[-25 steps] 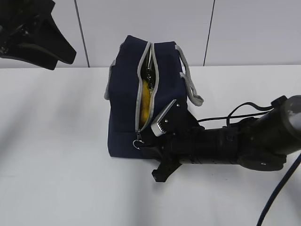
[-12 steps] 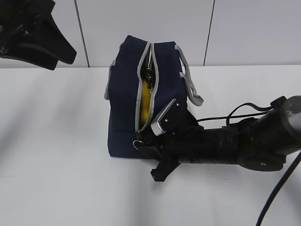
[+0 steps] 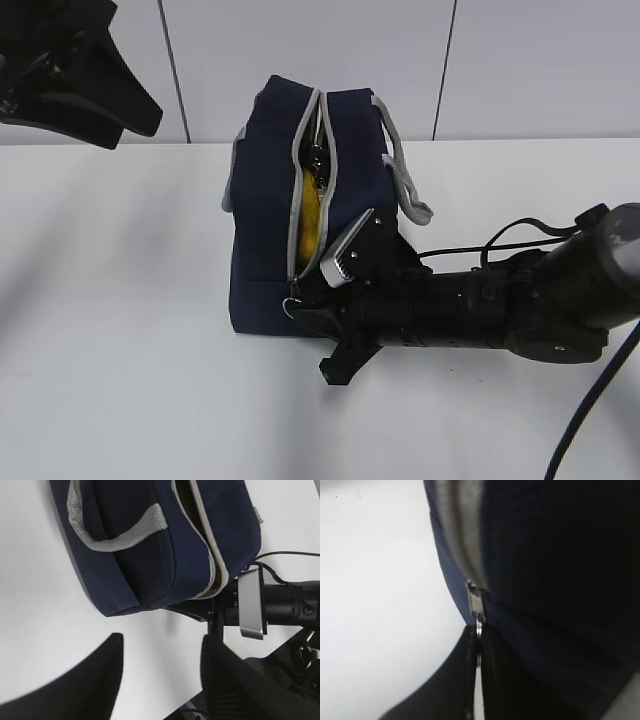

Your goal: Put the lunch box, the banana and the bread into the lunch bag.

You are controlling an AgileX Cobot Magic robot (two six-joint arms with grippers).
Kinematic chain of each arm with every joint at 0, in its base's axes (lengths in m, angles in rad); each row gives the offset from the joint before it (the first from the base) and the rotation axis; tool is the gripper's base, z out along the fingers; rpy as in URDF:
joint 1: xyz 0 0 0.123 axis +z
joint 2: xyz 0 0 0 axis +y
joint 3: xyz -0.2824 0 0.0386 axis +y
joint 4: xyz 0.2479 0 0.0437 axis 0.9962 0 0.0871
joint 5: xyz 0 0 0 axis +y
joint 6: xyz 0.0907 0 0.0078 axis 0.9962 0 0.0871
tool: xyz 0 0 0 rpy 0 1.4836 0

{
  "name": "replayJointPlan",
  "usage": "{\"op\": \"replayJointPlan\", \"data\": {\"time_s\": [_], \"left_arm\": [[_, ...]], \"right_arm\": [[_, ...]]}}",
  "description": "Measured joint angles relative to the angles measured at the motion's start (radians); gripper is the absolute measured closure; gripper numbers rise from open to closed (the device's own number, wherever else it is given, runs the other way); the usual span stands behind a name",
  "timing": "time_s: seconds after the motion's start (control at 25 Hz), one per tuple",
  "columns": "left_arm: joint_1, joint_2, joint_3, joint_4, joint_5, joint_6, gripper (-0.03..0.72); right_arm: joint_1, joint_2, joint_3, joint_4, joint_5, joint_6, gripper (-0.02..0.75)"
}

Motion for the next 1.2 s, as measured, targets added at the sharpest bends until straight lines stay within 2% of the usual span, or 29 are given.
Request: {"op": "replayJointPlan", "data": {"time_s": [1.2], "left_arm": [[0.0,0.0,0.0,0.0,0.003,0.0,0.328]], "right_arm": [[0.0,-0.061,0.021,-0.083,0.02,0.042,0.754]]}}
